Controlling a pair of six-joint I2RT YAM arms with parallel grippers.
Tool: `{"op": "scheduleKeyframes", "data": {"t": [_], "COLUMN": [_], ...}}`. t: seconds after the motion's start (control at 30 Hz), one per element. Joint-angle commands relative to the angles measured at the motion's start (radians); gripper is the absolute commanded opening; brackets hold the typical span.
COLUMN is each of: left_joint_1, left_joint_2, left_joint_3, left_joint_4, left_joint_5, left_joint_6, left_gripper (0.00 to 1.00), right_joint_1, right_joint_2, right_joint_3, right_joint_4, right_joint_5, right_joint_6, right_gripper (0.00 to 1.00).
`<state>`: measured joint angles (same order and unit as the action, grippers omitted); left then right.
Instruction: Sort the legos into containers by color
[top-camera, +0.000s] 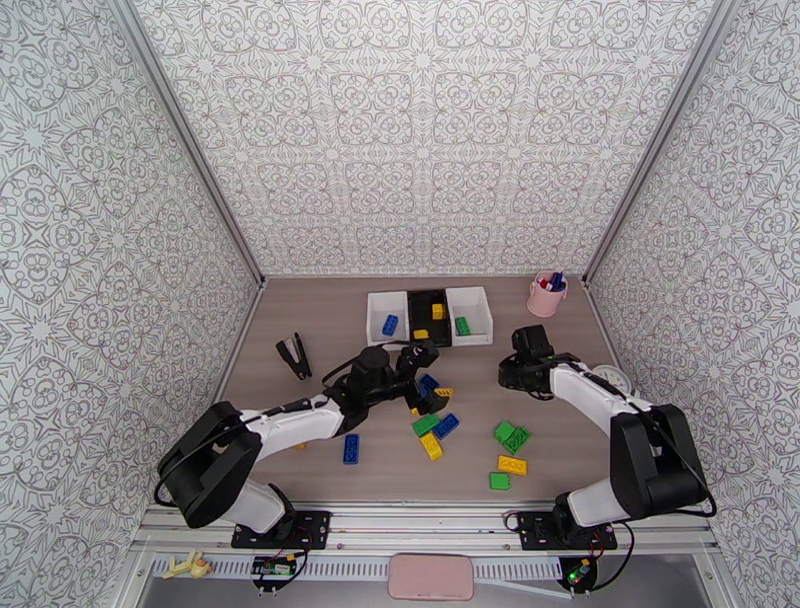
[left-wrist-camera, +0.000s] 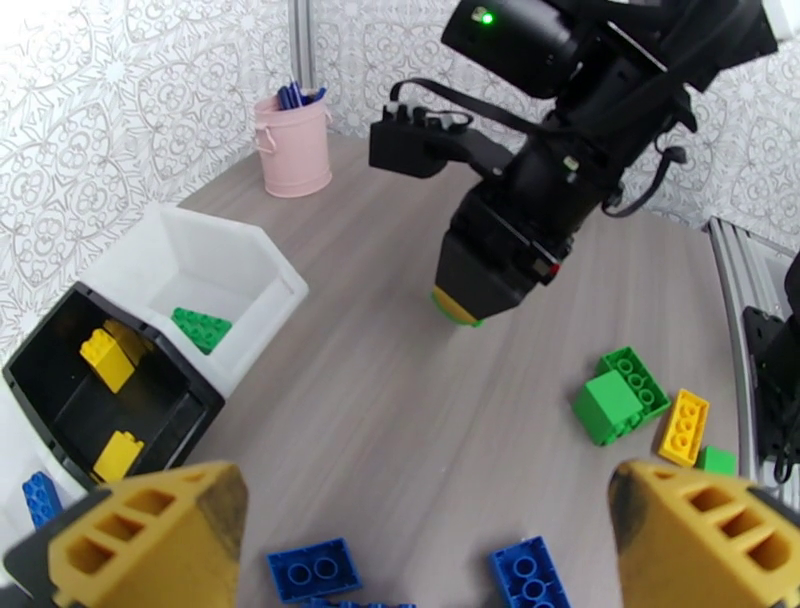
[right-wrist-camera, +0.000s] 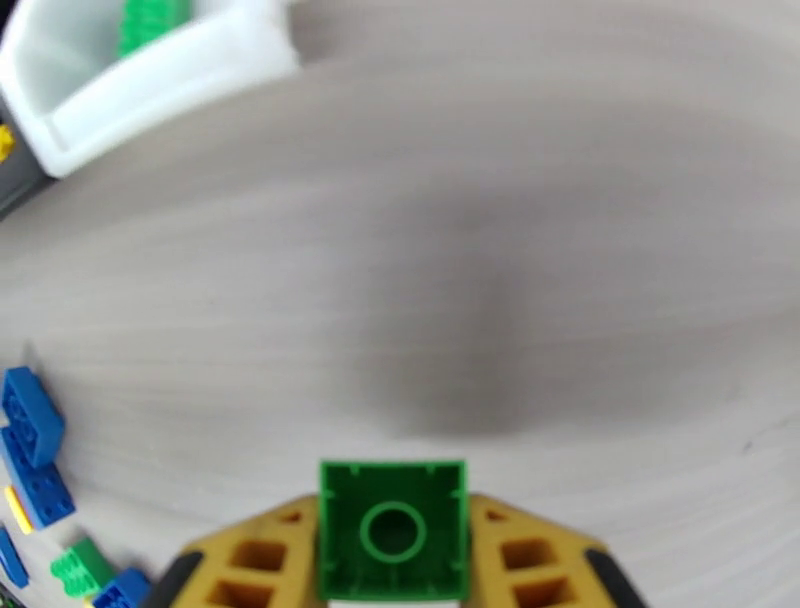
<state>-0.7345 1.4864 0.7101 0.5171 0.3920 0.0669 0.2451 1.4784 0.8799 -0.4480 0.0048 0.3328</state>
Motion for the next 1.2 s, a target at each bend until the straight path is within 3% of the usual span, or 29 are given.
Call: {"op": "scheduleKeyframes", "data": {"t": [0.0,0.17,0.43,0.93,1.07,1.17], "left_joint_1": [0.011,0.010,0.008,-0.005,-0.009,-0.007], "left_joint_2": [-0.054,-0.142,-0.274,-0.335,-0.331,-0.328], "left_joint_3": [-0.028,-0.084,-0.150,-0.171,-0.166,-0.166], "left_joint_4": [-0.035,-0.074,-0.153,-0.210,-0.215,-0.214], "left_joint_5": [-0.056,-0.121,-0.211,-0.285,-0.293,-0.307], "left_joint_6": [-0.024,-0.027,-0.027,-0.026,-0.024,-0.023], "left_gripper": [1.00,1.00,1.00,1.00,1.00,1.00], "right_joint_1": [0.047,0.101,0.102,0.050,0.048,0.048], "right_joint_2": [-0.017,0.061,0.271,0.657,0.644,0.592], "right_joint_3": [0.066,0.169,0.410,0.813,0.808,0.752], "right_joint_4": [0.081,0.150,0.177,0.133,0.144,0.191], "right_joint_5": [0.058,0.088,0.056,0.052,0.033,0.023], "right_joint_6": [-0.033,-0.072,-0.094,-0.121,-0.141,-0.166], "right_gripper": [0.26,0.26,0.29,0.29,0.37,0.52]}}
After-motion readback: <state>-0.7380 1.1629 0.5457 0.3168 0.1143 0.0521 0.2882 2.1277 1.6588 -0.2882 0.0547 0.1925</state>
